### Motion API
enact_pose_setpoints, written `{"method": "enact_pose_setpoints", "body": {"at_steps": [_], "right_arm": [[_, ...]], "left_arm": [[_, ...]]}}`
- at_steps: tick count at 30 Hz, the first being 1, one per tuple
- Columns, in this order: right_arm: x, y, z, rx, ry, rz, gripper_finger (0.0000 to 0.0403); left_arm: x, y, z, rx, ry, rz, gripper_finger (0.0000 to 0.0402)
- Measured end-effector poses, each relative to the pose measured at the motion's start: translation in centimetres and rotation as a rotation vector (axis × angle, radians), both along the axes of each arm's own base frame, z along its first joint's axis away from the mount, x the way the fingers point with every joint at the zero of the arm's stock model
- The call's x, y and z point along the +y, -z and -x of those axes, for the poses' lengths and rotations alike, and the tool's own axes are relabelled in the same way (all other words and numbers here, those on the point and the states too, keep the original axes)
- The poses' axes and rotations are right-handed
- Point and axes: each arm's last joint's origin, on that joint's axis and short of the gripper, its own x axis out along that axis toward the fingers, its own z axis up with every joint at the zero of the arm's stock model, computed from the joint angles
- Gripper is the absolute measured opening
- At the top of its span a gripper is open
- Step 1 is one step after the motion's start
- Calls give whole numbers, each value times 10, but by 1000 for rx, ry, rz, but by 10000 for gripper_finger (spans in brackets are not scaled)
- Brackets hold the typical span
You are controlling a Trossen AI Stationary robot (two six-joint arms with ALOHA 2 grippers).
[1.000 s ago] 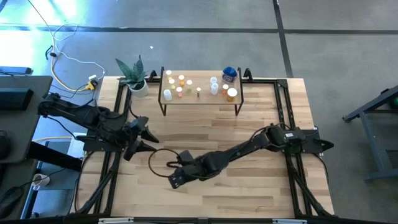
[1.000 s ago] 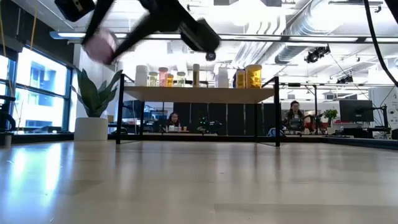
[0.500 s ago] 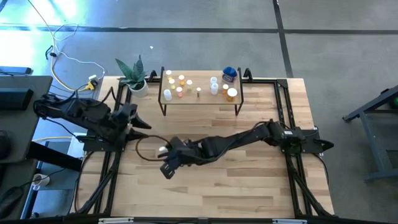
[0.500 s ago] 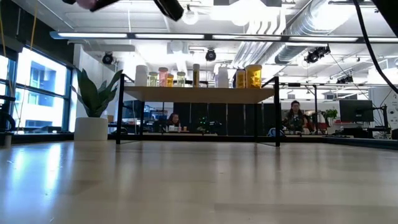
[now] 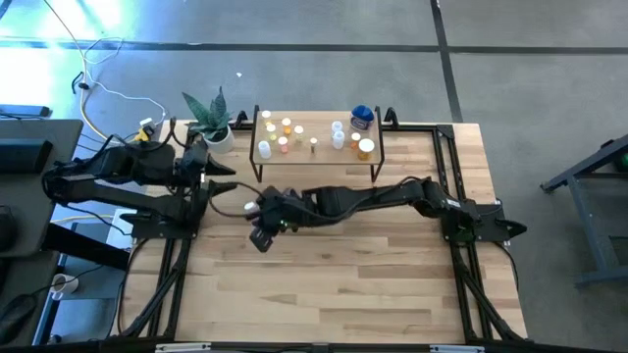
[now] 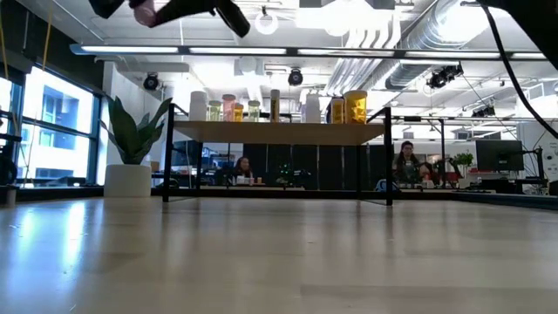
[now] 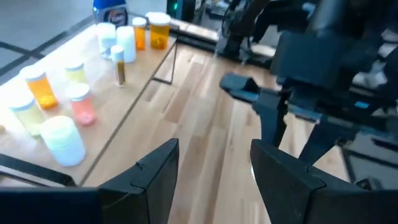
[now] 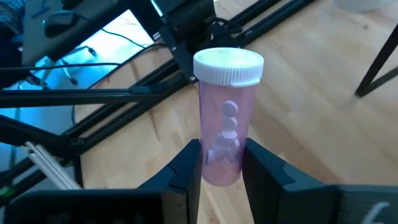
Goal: Pick and place medicine bottles onto shelf by color
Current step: Put the small purple pill bottle on the shelf
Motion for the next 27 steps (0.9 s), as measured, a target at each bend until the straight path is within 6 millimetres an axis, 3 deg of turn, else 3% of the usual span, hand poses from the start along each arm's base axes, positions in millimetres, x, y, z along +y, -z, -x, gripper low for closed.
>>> {"method": "enact_pose_setpoints", "body": {"at_steps": [9,20,27], "right_arm": [[-42,0,-5,16,-50,64,83],[-86,-2,-5,27,-152,129,83],[-104,-14,1,12,-193,219,83]], "left_arm": [[20,7,-14,93,50,29,188],[51,-19,-16,158,30,5,188],[73,-19,-22,195,32,65,188]]}}
